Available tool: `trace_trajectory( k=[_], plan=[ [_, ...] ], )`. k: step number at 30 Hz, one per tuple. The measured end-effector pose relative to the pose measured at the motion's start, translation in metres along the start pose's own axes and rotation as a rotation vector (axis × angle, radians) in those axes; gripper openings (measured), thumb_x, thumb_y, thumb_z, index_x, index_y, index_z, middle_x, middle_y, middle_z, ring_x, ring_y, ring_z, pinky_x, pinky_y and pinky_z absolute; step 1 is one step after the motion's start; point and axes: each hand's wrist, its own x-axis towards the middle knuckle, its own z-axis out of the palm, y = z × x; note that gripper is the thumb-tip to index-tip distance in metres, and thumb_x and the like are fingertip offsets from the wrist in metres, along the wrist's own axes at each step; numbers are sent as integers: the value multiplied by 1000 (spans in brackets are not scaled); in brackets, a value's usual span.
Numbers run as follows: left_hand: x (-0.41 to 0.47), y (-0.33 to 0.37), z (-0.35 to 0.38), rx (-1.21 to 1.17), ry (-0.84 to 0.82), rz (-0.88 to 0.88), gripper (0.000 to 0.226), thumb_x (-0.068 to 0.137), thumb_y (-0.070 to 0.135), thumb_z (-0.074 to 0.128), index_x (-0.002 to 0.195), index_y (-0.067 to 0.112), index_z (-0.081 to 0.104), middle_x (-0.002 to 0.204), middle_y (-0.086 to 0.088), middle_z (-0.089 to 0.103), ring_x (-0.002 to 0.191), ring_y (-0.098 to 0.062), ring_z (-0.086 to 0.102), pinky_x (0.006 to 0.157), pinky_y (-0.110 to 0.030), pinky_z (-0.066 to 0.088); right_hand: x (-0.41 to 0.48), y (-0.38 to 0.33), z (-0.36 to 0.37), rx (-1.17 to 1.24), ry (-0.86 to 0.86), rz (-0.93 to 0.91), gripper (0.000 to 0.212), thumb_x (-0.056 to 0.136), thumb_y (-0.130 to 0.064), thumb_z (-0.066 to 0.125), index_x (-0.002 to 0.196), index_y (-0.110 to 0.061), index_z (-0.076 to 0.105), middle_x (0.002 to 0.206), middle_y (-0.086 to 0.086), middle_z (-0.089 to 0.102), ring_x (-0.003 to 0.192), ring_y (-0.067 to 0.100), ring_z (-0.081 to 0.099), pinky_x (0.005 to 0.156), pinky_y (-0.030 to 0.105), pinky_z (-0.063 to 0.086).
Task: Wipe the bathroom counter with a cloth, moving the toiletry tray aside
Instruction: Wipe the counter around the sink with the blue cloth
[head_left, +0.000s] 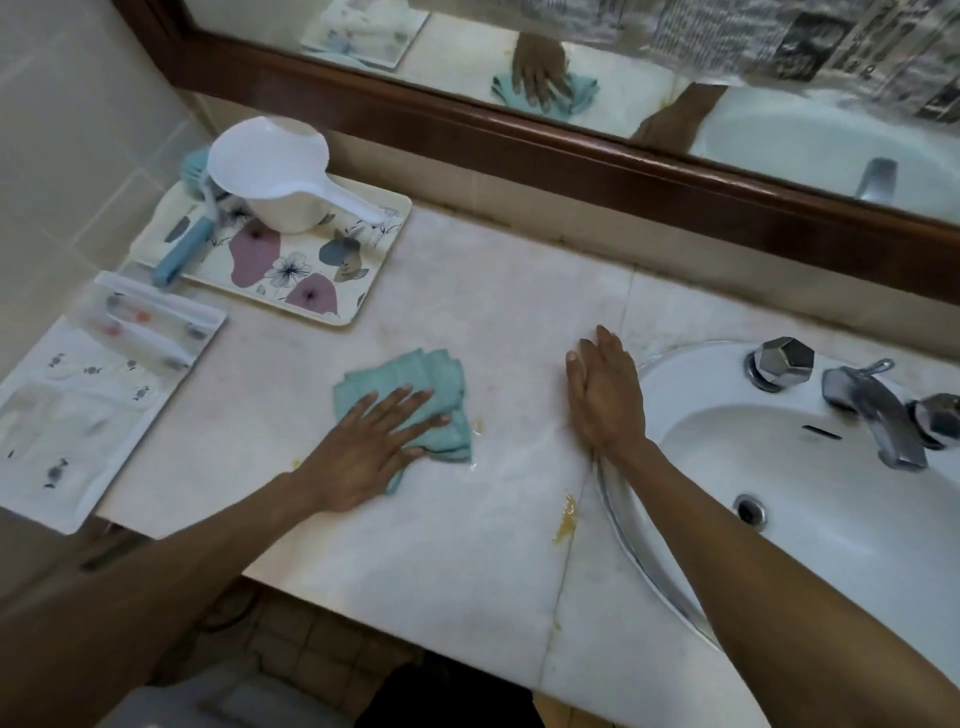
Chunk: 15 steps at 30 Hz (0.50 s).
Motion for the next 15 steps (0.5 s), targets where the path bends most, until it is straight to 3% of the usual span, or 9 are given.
trace_trajectory(
  k=[3,7,11,15],
  plan=[
    [38,-25,-8,-43,22,-222,53,102,51,15,155,42,15,165,5,17,152,-21,17,119,-51,18,-23,4,6,-75,53,-7,58,101,-41,17,129,-4,53,155,17,35,146,30,27,121,45,19],
    [90,17,-4,-151,101,-389,66,96,53,5,156,33,20,165,6,17,153,-26,12,119,-51,5,-41,5,8,23,133,19,56,104,-38,20,136,-5,51,157,15,35,148,26,25,123,39,15],
    [53,79,22,-92,75,-149,56,103,48,17,156,30,24,164,6,20,152,-25,16,120,-54,8,-52,2,4,219,188,84,45,106,-31,29,137,-7,51,158,11,33,149,22,23,124,36,12],
    [-38,75,29,-74,12,27,54,106,49,20,158,35,13,166,12,6,153,-14,0,122,-41,0,-83,5,1,319,195,117,48,106,-39,27,137,-12,51,159,3,33,148,16,25,121,36,21]
  ],
)
